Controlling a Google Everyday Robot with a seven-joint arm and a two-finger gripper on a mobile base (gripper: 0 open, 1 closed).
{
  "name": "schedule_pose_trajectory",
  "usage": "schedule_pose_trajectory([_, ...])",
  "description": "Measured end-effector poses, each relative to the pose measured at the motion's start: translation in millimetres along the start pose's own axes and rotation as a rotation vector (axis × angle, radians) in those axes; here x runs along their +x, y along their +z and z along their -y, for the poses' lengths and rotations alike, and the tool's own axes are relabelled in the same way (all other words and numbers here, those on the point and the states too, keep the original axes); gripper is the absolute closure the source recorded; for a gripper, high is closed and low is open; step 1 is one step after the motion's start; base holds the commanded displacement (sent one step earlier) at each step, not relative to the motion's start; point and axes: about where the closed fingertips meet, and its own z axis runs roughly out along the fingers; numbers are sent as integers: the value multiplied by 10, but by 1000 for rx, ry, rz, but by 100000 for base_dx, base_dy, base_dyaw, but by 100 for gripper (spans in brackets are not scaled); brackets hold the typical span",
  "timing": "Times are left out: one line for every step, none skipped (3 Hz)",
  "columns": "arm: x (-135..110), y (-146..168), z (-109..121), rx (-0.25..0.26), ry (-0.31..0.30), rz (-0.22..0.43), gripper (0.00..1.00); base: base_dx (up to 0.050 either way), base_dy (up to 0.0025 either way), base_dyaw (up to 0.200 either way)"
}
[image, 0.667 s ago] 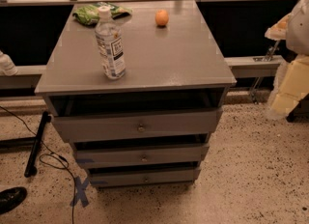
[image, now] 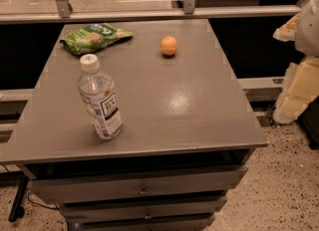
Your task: Move green rice chip bag near orange
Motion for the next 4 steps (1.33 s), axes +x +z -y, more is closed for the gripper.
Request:
schedule_pose_trajectory([0,0,0,0,0,0,0,0,0,0])
schedule_pose_trajectory([-132,16,59,16,-15,64,0,0,0,0])
schedule_pose_trajectory([-536,163,153,34,-56,203,0,0,0,0])
schedule_pose_trajectory([-1137,381,283,61,-114,369,0,0,0,0])
